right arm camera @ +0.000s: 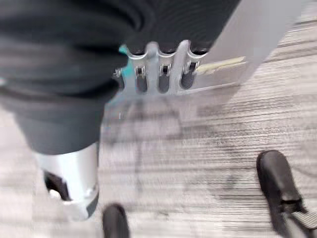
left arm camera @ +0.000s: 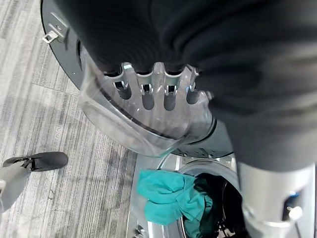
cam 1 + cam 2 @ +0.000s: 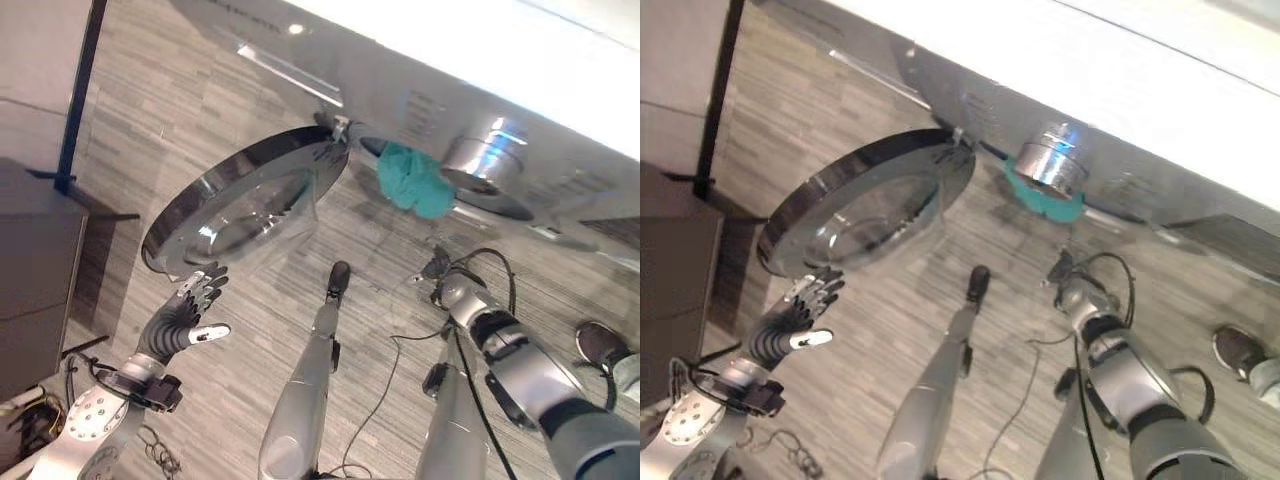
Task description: Grab the laundry basket,head to the washer,open it,put in the laundry and shut it.
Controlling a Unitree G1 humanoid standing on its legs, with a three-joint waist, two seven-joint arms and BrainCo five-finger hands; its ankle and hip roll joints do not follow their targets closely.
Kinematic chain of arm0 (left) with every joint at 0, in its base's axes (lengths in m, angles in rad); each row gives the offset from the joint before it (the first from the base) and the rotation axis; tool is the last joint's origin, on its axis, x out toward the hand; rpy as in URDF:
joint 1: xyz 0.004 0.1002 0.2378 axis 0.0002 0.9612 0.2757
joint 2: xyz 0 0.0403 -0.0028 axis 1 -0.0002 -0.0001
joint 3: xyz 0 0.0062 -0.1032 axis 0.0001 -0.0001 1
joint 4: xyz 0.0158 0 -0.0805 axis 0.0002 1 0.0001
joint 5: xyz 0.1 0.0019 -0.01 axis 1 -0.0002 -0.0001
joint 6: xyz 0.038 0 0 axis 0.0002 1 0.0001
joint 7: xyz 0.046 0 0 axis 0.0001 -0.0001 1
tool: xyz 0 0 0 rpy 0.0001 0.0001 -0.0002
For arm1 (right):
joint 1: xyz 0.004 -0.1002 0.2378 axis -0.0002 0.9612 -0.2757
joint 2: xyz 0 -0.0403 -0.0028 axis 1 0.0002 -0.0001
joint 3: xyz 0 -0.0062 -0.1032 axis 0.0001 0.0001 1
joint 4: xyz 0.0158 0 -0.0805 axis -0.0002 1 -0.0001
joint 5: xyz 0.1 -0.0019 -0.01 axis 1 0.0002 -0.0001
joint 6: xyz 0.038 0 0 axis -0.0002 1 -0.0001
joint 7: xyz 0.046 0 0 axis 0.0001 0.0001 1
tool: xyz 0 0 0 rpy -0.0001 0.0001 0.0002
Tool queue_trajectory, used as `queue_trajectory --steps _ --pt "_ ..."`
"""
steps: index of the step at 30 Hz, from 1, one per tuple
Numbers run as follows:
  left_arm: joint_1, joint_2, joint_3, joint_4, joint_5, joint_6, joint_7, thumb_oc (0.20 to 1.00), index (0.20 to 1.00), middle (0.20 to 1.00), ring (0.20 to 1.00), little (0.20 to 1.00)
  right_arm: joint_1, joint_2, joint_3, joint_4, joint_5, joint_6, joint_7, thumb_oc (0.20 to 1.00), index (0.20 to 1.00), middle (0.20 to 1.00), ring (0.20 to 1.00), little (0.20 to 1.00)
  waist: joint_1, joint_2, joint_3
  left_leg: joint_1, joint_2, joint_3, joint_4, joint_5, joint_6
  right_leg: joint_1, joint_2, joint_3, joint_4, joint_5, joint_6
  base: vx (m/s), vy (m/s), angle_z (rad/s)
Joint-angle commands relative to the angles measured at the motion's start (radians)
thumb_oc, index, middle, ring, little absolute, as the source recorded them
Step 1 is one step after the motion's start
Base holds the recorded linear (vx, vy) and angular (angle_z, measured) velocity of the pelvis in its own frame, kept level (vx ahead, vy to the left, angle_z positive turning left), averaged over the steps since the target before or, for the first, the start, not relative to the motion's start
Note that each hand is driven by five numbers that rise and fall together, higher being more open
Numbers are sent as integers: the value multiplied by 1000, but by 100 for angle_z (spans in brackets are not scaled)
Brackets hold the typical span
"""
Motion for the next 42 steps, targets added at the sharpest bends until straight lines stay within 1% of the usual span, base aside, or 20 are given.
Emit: queue_trajectory --steps 1,4,5,8,11,14,16,18,19,22,26,28,32,33,34,35,36,37,40,42 --pt "-54 27 -25 -23 -5 -36 24 1000 1000 1000 1000 1000 -100 -39 6 -1 132 -33 21 1000 1000 1000 1000 1000 6 26 77 22 -15 55 -56 -51 -16 -10 0 -2 153 -223 11 -25 -17 10" --pt "-68 18 -26 -15 -38 -43 24 1000 1000 1000 1000 1000 -178 -56 12 27 187 -48 17 1000 1000 1000 1000 1000 20 35 79 13 -20 49 -56 -49 -16 -18 1 -3 158 -230 12 -13 -4 6" --pt "-70 10 -17 -12 -50 -50 23 1000 1000 1000 1000 1000 -213 -69 -3 21 248 -67 9 1000 1000 1000 1000 1000 24 41 78 7 -21 47 -61 -48 -16 -27 -1 -3 165 -235 12 -4 10 6" --pt "-71 -12 -11 2 -66 -58 34 1000 1000 1000 1000 1000 -245 -95 -22 13 311 -80 -7 1000 1000 1000 1000 1000 28 44 77 -1 -25 46 -65 -46 -16 -35 -3 -3 172 -240 11 2 11 5" --pt "-78 -24 -16 8 -71 -46 37 1000 1000 1000 1000 1000 -265 -144 -65 69 360 -61 -30 1000 1000 1000 1000 1000 22 47 77 -2 -31 49 -82 -42 -17 -35 -4 -5 167 -240 12 15 2 6" --pt "-91 -28 -32 8 -69 -22 27 1000 1000 1000 1000 1000 -202 -102 -100 112 442 -55 11 1000 1000 1000 1000 1000 7 36 81 11 -30 55 -92 -45 -16 -28 4 -3 162 -238 12 0 0 0" --pt "-113 -34 -44 30 -86 -11 18 1000 1000 1000 1000 1000 -84 -33 -182 84 630 -86 56 1000 1000 1000 1000 1000 -12 23 87 19 -27 55 -97 -49 -13 -27 9 -2 159 -236 12 14 -14 -2" --pt "-115 -37 -49 31 -93 -13 13 1000 1000 1000 1000 1000 -26 5 -208 66 689 -99 67 1000 1000 1000 1000 1000 -16 20 89 24 -23 58 -105 -50 -13 -29 11 1 157 -234 14 26 -5 -4" --pt "-106 -41 -52 33 -109 -10 3 1000 1000 1000 1000 1000 21 40 -220 50 725 -103 91 1000 1000 1000 1000 1000 -19 18 90 25 -21 59 -106 -51 -12 -29 14 2 155 -235 14 23 -2 -6" --pt "-100 -41 -56 31 -119 -11 -3 1000 1000 1000 1000 1000 29 59 -230 51 746 -104 88 1000 1000 1000 1000 1000 -21 18 89 25 -21 61 -106 -52 -13 -31 15 2 156 -236 13 15 0 -9" --pt "-109 -44 -76 23 -120 -21 9 1000 1000 1000 1000 1000 -20 65 -256 85 769 -110 58 1000 1000 1000 1000 1000 -13 33 91 22 -20 59 -107 -53 -11 -41 12 3 165 -242 14 11 11 -5" --pt "-108 -50 -82 26 -131 -24 8 1000 1000 1000 1000 1000 -63 47 -271 90 792 -115 53 1000 1000 1000 1000 1000 -6 41 88 20 -20 56 -107 -54 -11 -43 13 4 168 -247 14 0 0 0" --pt "-114 -52 -95 29 -130 -31 6 1000 1000 1000 1000 1000 -170 -38 -296 98 841 -129 26 1000 1000 1000 1000 1000 17 53 84 11 -26 52 -110 -53 -12 -47 10 0 171 -256 17 6 -9 2" --pt "-115 -51 -101 30 -134 -34 1 1000 1000 1000 1000 1000 -221 -87 -308 111 865 -134 18 1000 1000 1000 1000 1000 27 59 80 7 -27 48 -110 -52 -12 -50 7 -4 177 -261 18 13 -15 5" --pt "-117 -51 -102 30 -134 -34 1 1000 1000 1000 1000 1000 -224 -89 -308 114 866 -135 19 1000 1000 1000 1000 1000 27 60 81 6 -27 48 -110 -52 -12 -51 7 -4 178 -262 18 12 -4 5" --pt "-116 -51 -105 30 -137 -35 -2 1000 1000 1000 1000 1000 -245 -113 -314 123 876 -135 18 1000 1000 1000 1000 1000 32 65 79 4 -30 46 -109 -51 -12 -55 5 -3 185 -264 18 8 7 13" --pt "-119 -52 -107 32 -143 -38 -3 1000 1000 1000 1000 1000 -290 -163 -318 145 886 -135 5 1000 1000 1000 1000 1000 41 71 73 0 -34 44 -109 -50 -11 -62 2 -5 196 -271 19 11 12 14" --pt "-123 -51 -108 34 -148 -40 -3 1000 1000 1000 1000 1000 -315 -182 -317 150 893 -136 -1 1000 1000 1000 1000 1000 46 74 70 -3 -37 41 -108 -50 -10 -64 1 -5 199 -275 19 4 8 16" --pt "-139 -57 -117 43 -157 -44 0 1000 1000 1000 1000 1000 -369 -237 -311 159 910 -141 -16 1000 1000 1000 1000 1000 56 79 64 -12 -42 37 -107 -49 -9 -76 -4 -4 212 -284 19 1 5 10" --pt "-151 -59 -122 46 -157 -45 1 1000 1000 1000 1000 1000 -386 -249 -305 164 916 -143 -15 1000 1000 1000 1000 1000 61 84 63 -17 -44 37 -106 -49 -8 -81 -6 -5 217 -287 20 6 2 10"
